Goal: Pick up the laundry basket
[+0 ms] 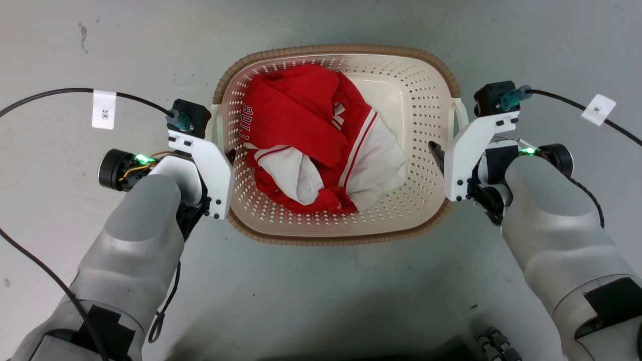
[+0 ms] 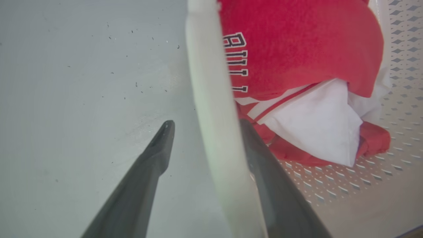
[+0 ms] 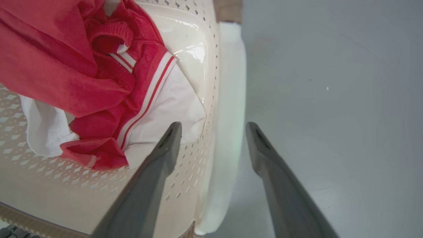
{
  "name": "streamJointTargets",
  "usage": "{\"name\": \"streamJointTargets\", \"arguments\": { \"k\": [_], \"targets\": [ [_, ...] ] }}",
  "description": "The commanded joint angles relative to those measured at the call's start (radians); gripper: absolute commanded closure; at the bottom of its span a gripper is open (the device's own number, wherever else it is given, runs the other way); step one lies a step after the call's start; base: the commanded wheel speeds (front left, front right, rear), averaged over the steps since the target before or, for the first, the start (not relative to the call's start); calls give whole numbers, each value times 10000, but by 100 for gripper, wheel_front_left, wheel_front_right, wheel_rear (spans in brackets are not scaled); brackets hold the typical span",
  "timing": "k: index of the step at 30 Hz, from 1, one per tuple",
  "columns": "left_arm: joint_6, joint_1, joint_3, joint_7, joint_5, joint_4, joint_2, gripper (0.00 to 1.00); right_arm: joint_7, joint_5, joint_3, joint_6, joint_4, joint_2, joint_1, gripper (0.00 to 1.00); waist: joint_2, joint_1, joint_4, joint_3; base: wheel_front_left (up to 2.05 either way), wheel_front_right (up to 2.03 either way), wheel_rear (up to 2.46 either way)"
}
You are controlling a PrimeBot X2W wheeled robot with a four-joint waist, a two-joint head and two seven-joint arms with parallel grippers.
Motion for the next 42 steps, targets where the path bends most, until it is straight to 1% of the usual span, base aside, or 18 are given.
{"name": "streamJointTargets", "arguments": {
  "k": [1,5,6,7,8,15,19,22,27,30,35,38,42],
  "targets": [
    [14,-112,-118,-23,-122,-34,67,0,-28,-26,-11,-7,49,-4,-170,0,0,-1,16,14,0,0,0],
    [15,-165,-439,-45,-454,-58,134,0,31,-100,-60,-7,85,-4,-220,0,0,-1,52,36,0,0,0],
    [15,-158,-486,2,-607,-53,109,0,89,-81,-113,-7,93,-5,-222,45,0,-1,61,42,0,0,0],
    [15,-141,-544,68,-747,-74,57,92,111,-116,-153,-7,97,-5,-231,87,0,-1,69,48,0,0,0],
    [13,-154,-594,97,-858,-102,50,100,97,-184,-176,-7,97,-4,-237,100,0,-1,81,54,0,0,0],
    [16,-172,-1192,33,-1270,-149,213,100,25,-687,-470,-11,112,-53,-3,100,0,-1,147,-83,0,0,0],
    [16,17,-1584,126,-1580,-195,128,100,175,-1120,-718,-11,111,-51,199,100,0,-1,220,-494,0,0,0],
    [14,212,-1936,396,-1981,-372,50,100,559,-1315,-827,-11,113,-47,399,100,0,-1,280,-951,0,0,0],
    [0,560,-2621,1110,-2715,-653,169,100,1385,-1857,-1052,-11,108,-41,633,100,0,-1,411,-2006,0,0,0],
    [-3,841,-3060,1804,-3241,-832,305,100,2013,-2183,-1182,-13,113,-45,823,100,0,-1,476,-2811,0,0,0],
    [-1,1213,-3831,2970,-3971,-1166,686,100,3081,-2320,-1339,-17,111,-99,1171,100,0,-1,586,-4254,0,0,0],
    [-2,1436,-4135,3577,-4558,-1399,919,100,3696,-2233,-1219,-22,114,-125,1433,100,0,-1,622,-5184,0,0,0],
    [-2,1604,-4498,4375,-5216,-1706,1246,100,4619,-1627,-518,-27,-69,-138,1869,100,0,-1,626,-6223,0,0,0]
  ]
}}
